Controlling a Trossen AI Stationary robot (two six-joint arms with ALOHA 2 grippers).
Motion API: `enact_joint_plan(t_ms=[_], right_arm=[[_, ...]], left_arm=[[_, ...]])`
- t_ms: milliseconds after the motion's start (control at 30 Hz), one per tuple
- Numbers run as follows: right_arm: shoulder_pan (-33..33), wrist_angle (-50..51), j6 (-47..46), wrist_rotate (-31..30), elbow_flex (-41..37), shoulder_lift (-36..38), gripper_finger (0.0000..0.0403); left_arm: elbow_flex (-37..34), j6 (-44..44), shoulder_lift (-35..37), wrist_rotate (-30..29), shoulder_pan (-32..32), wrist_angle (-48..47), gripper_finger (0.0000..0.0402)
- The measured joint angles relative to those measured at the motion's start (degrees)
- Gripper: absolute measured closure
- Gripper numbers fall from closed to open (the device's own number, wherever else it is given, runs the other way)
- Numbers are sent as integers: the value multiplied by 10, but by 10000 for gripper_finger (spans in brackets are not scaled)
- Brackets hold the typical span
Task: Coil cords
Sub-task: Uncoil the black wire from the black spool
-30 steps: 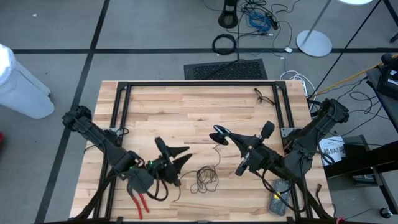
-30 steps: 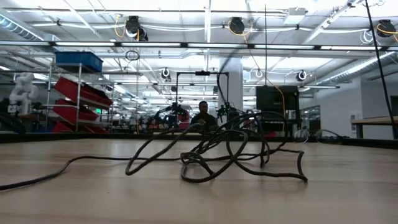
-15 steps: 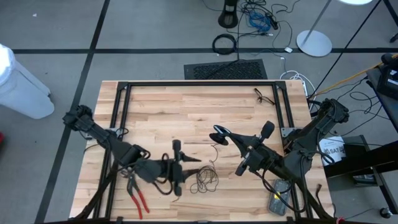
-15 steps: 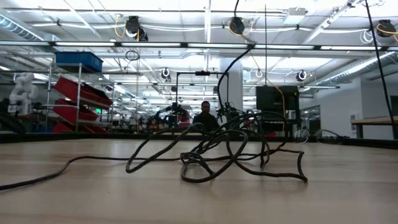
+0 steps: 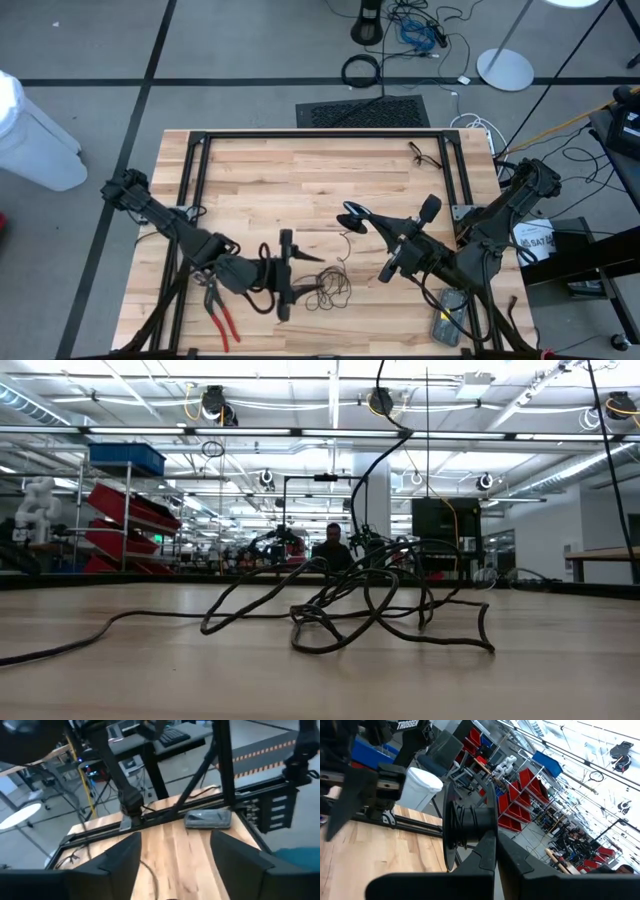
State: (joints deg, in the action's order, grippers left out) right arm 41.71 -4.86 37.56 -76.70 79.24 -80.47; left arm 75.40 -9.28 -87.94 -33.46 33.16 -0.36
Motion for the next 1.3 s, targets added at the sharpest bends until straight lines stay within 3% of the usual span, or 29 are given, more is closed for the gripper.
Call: enact_joint_plan(t_ms=[200,300,400,467,900,1167,1300], right_arm=[[0,0,-1,0,0,0,403],[0,4,-3,0,0,0,403],[0,4,-3,0,0,0,403],[0,4,-3,0,0,0,403],[0,4,-9,3,0,0,403],[0,4,-6,3,0,0,403],[0,4,-5,3,0,0,403]], left_arm=[[0,70,0,-133,-21,-8,115],[0,116,0,-105,-28,-16,114],[0,119,0,-40,-27,-13,114],[0,114,0,-27,-27,-8,114],[0,-8,-60,-52,-61,119,114],[0,-99,-114,-139,-69,219,114],[0,-110,-123,-144,-69,228,123]])
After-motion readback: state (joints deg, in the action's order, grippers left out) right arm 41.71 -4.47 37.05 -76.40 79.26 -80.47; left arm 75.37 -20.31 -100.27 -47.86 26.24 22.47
